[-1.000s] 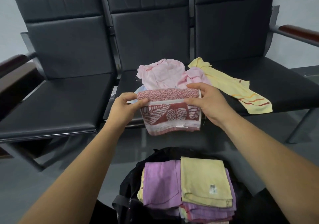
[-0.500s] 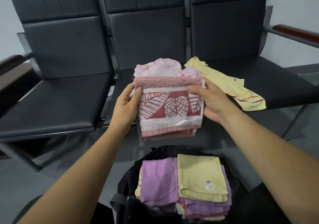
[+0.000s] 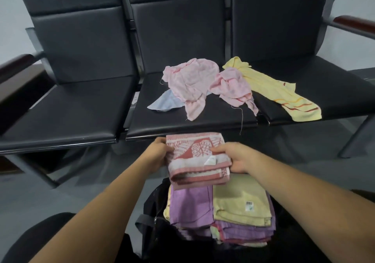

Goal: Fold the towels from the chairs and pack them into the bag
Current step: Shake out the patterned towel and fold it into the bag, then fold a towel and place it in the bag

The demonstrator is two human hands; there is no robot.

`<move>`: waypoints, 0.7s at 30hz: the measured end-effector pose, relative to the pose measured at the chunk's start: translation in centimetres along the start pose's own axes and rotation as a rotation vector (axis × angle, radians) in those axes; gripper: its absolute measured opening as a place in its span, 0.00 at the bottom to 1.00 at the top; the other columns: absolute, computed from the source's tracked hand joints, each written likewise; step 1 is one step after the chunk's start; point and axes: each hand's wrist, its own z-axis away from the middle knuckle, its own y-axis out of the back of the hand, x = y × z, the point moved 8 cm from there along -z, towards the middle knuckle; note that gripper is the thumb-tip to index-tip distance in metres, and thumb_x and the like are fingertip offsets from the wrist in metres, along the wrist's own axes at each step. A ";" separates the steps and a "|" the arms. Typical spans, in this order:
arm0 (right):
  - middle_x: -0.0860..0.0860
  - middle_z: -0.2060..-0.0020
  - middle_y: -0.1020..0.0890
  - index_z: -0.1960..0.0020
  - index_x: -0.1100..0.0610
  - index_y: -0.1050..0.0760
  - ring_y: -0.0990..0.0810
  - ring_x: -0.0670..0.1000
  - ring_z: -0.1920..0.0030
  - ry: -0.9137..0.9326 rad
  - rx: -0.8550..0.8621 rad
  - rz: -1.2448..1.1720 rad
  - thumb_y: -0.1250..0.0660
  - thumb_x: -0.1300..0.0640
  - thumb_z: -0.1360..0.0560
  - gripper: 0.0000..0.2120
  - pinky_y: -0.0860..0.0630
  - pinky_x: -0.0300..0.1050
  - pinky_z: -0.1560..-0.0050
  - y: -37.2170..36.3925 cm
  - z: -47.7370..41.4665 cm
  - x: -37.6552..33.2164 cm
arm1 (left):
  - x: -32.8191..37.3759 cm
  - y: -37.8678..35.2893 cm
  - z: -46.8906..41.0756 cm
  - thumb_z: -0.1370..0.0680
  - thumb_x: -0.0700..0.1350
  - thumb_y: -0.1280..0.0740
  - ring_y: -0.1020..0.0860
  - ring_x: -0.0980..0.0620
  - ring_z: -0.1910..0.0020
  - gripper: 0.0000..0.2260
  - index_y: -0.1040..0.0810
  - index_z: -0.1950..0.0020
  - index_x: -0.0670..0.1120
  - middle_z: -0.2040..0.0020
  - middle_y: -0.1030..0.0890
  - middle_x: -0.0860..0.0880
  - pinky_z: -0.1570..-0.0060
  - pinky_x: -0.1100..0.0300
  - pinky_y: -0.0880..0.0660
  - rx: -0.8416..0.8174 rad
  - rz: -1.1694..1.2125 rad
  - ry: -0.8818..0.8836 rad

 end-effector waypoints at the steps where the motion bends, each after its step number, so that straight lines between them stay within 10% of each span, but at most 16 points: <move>1: 0.63 0.50 0.13 0.38 0.67 0.23 0.12 0.62 0.53 -0.029 0.024 0.032 0.34 0.68 0.21 0.12 0.17 0.60 0.51 0.1 -0.6 1.4 | -1.7 0.2 -0.3 0.19 0.28 0.43 0.23 0.54 0.75 0.14 0.31 0.35 0.39 0.58 0.22 0.42 0.76 0.60 0.28 0.001 -0.061 0.037; 10: 0.61 0.46 0.15 0.46 0.66 0.22 0.14 0.62 0.49 -0.232 0.119 0.347 0.31 0.67 0.22 0.06 0.19 0.66 0.44 0.1 -4.5 9.7 | -9.7 1.2 -2.0 0.19 0.36 0.35 0.20 0.46 0.56 0.18 0.34 0.30 0.40 0.48 0.22 0.41 0.60 0.51 0.21 -0.027 -0.398 0.201; 14: 0.54 0.63 0.24 0.56 0.60 0.29 0.25 0.52 0.66 -0.202 0.262 0.528 0.35 0.61 0.23 0.05 0.26 0.42 0.64 1.3 -5.0 8.9 | -9.6 2.7 -2.6 0.19 0.45 0.31 0.27 0.40 0.32 0.30 0.39 0.21 0.41 0.28 0.29 0.40 0.42 0.51 0.27 0.033 -0.576 0.175; 17: 0.54 0.70 0.34 0.60 0.56 0.34 0.37 0.51 0.74 -0.146 0.320 0.592 0.40 0.62 0.25 0.05 0.36 0.41 0.67 1.5 -5.1 7.5 | -8.7 3.3 -3.4 0.19 0.47 0.32 0.27 0.41 0.31 0.27 0.36 0.22 0.42 0.27 0.29 0.40 0.33 0.48 0.28 0.058 -0.587 0.120; 21: 0.57 0.61 0.26 0.56 0.58 0.31 0.27 0.56 0.64 -0.056 0.292 0.715 0.37 0.59 0.24 0.04 0.27 0.45 0.63 0.6 -4.6 4.9 | -6.4 2.2 -3.5 0.18 0.45 0.34 0.22 0.43 0.38 0.17 0.26 0.31 0.43 0.35 0.22 0.42 0.37 0.50 0.24 0.047 -0.709 0.001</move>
